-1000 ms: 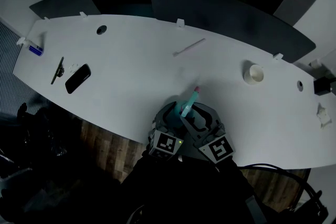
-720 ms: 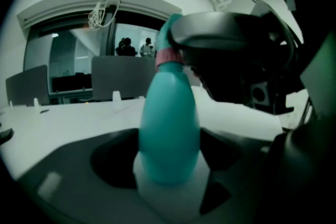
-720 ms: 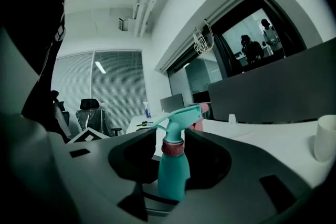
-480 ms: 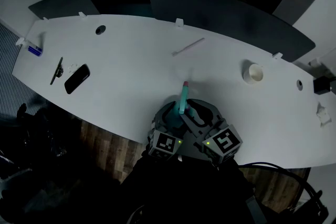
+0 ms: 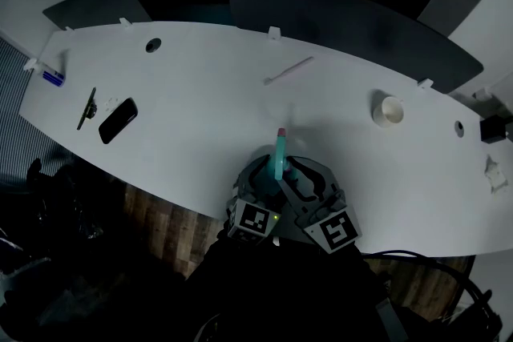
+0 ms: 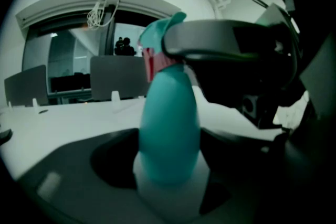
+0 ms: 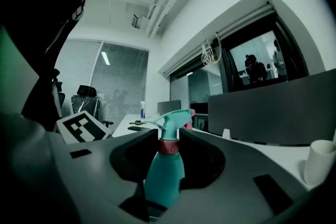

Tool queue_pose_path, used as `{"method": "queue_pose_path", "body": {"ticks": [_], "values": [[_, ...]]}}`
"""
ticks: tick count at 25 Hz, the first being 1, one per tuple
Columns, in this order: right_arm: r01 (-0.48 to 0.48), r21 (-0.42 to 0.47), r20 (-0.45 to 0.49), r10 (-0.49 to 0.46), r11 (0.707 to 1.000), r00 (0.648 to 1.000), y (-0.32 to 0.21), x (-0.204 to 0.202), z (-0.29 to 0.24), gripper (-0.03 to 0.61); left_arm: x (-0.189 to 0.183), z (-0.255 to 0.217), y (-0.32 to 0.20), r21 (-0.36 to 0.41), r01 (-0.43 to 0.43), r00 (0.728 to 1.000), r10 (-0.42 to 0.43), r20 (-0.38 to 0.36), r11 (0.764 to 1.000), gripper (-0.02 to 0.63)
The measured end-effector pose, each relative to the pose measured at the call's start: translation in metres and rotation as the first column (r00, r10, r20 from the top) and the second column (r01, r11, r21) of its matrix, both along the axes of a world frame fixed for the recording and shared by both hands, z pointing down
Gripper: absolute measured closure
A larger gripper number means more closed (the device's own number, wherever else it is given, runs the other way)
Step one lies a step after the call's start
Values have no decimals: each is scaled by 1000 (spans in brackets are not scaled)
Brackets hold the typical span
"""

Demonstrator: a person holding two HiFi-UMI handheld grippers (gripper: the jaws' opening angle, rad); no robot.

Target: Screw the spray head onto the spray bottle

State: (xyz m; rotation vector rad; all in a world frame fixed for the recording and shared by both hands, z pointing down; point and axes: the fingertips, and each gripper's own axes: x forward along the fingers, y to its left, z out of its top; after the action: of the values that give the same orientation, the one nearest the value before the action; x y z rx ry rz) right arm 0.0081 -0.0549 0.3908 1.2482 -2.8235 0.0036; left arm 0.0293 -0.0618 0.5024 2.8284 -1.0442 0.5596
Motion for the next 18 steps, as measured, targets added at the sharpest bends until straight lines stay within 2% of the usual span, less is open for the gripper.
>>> {"method": "queue_pose_path", "body": {"ticks": [2, 5, 10, 13, 18], "values": [[-12, 44, 19, 11, 999, 1000, 2, 2, 1, 448, 2, 0, 0, -1, -3, 1000, 3, -6, 1000, 247], [-14, 41, 20, 13, 999, 1000, -1, 4, 5, 448, 4, 1, -1, -17, -4, 1000, 3, -14, 1000, 247], [-45, 24, -72, 47, 999, 996, -3, 4, -5, 446, 4, 1, -3, -21, 0, 1000, -1, -12, 1000, 247], [-76, 8, -174, 77, 997, 982, 2, 5, -5, 443, 3, 2, -2, -22, 0, 1000, 0, -9, 1000, 247], [-168, -79, -263, 142, 983, 954, 1, -3, -9, 408, 2, 3, -3, -14, 0, 1000, 0, 1, 1000, 247]]}}
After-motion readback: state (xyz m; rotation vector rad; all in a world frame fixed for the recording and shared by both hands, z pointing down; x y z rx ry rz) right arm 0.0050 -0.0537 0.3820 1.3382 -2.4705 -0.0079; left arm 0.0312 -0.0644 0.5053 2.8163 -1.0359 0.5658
